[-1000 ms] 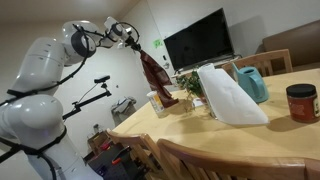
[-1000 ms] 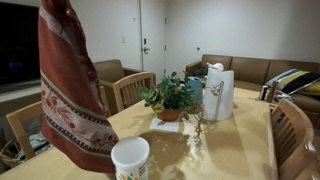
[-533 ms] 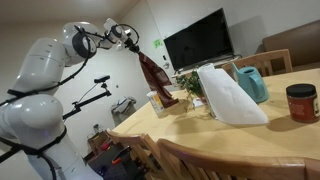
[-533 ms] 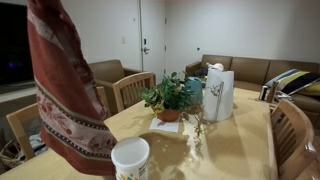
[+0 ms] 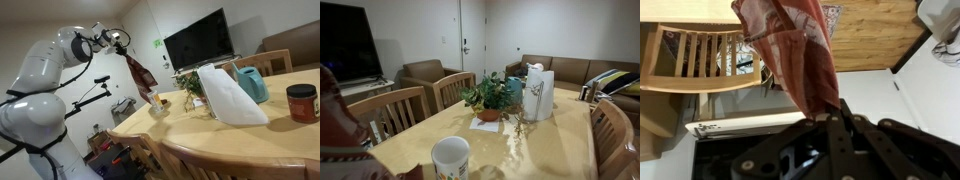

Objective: Place the towel over the white container on the left

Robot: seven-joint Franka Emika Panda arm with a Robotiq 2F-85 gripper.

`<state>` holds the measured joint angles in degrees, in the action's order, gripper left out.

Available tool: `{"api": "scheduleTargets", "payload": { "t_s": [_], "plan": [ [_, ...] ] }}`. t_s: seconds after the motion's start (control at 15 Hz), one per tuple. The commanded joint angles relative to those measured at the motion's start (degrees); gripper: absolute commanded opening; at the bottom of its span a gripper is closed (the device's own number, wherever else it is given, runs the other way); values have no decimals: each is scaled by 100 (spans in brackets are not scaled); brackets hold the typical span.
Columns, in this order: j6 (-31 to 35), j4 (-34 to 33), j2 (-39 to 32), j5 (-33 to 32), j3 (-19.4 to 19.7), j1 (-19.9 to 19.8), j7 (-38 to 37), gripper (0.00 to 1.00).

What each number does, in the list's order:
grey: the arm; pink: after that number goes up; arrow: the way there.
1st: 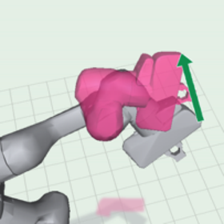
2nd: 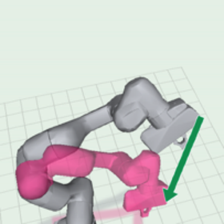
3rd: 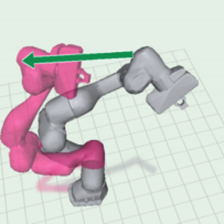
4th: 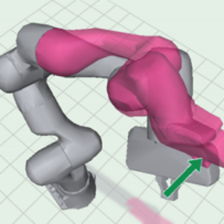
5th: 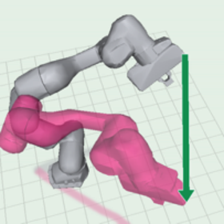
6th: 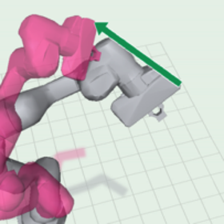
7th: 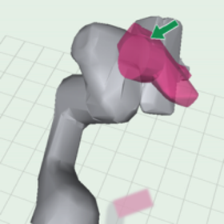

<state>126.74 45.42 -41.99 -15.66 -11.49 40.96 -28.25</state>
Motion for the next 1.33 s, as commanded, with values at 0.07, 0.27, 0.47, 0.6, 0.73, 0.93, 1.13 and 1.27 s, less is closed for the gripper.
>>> {"api": "scheduleTargets", "payload": {
  "t_s": [0.07, 0.27, 0.47, 0.6, 0.73, 0.93, 1.13, 1.27],
  "plan": [
    [447, -240, -54, -80, -54, 251, 248, 1],
    [775, -140, 24, -98, 9, 335, 181, 1],
    [1168, 38, 118, -63, 51, 256, 57, 1],
    [1376, 172, 178, -49, 100, 164, -35, 1],
    [1618, 320, 237, 24, 123, 16, -140, 1],
    [1936, 557, 260, 90, 133, -255, -364, 1],
    [2179, 860, 298, 142, 117, -540, -542, 1],
    [2345, 1120, 352, 214, 45, -720, -585, 1]
  ]
}}
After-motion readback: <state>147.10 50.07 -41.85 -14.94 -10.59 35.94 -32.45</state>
